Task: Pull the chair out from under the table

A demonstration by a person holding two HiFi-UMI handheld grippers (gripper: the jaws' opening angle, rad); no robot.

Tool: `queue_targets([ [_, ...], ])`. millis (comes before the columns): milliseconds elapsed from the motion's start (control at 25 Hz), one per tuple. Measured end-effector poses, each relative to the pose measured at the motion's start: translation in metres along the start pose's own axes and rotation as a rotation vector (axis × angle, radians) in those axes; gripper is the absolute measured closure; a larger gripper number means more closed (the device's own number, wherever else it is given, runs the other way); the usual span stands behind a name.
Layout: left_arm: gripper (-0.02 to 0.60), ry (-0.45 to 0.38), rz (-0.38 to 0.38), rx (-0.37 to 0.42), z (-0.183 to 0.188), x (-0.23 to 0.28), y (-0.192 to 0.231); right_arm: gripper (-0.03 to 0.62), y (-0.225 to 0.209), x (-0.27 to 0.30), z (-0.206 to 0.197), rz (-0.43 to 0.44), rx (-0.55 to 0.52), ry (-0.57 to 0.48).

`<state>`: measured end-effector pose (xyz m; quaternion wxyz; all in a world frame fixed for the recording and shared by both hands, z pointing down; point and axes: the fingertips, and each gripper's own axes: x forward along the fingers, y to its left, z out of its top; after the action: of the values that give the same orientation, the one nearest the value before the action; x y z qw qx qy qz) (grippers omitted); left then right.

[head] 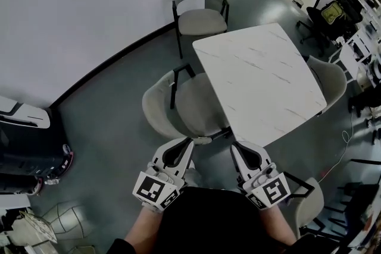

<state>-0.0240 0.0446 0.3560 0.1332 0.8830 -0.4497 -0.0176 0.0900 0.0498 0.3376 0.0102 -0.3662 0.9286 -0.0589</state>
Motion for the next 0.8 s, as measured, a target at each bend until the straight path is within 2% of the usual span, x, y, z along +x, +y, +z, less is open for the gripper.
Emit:
queue_targets([
  [200,0.574,0.029,0.023,-0.001,-0.002,-0.003,0.060,0.582,-0.001,0.042,-0.005,-0.033,0.009,0.032],
  [400,0.569,0.067,0.084,-0.028,-0.014,-0.008,0.104,0.582,-0.011,0.061,-0.018,-0.072,0.040,0.076],
  [800,0.442,0.179,0.251,-0.074,-0.060,0.006,0.172,0.580,-0.040,0.074,-0.031,-0.047,0.044,0.139],
])
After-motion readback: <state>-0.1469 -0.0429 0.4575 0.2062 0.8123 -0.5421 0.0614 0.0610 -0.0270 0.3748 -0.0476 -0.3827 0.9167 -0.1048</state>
